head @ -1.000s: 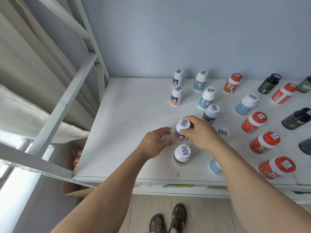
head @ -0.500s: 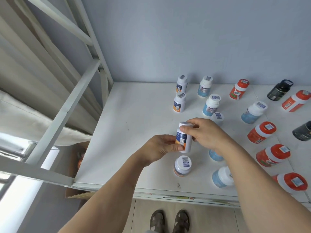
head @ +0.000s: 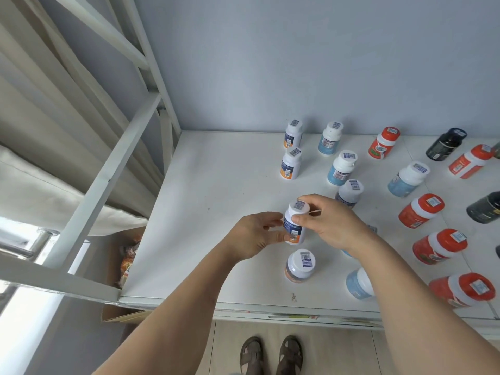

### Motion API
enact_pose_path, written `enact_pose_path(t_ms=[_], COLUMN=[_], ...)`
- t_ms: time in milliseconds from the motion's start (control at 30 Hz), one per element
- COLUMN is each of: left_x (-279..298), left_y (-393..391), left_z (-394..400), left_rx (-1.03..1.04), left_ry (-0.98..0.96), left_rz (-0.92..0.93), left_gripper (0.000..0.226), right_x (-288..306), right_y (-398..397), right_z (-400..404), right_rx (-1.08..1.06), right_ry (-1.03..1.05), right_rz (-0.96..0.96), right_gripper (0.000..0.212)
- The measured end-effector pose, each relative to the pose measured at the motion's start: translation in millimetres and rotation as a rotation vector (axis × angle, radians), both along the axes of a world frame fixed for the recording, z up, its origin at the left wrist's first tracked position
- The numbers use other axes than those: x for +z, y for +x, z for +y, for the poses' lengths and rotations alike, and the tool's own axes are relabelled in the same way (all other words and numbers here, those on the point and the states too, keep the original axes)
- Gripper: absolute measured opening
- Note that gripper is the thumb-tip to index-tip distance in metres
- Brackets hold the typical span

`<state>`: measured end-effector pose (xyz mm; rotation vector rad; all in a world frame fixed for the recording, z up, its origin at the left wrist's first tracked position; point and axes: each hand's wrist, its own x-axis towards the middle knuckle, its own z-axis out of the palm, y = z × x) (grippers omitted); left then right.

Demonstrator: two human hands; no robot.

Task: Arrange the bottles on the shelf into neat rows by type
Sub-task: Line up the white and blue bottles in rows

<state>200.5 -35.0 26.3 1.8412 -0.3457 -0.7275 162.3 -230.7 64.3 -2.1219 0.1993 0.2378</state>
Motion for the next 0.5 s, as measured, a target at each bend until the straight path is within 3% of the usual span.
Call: enact_pose_path(t_ms=[133, 500], left_x=[-6.5, -12.1], left_y=[4.2, 14.7], left_z=[8.7, 10.1], left_rx=[0.031, 0.012], left_ry=[0.1, 0.087], left_rz=[-0.04, -0.044], left_gripper=[0.065, 0.062], right_x=[-9.0, -9.3], right_y=[-8.6, -14.6], right_z=[2.3, 4.2], right_rx=[0.016, -0.035], right_ry=[0.015, 0.092], right_rz=[0.038, 0.1], right_gripper=[0.026, 0.046])
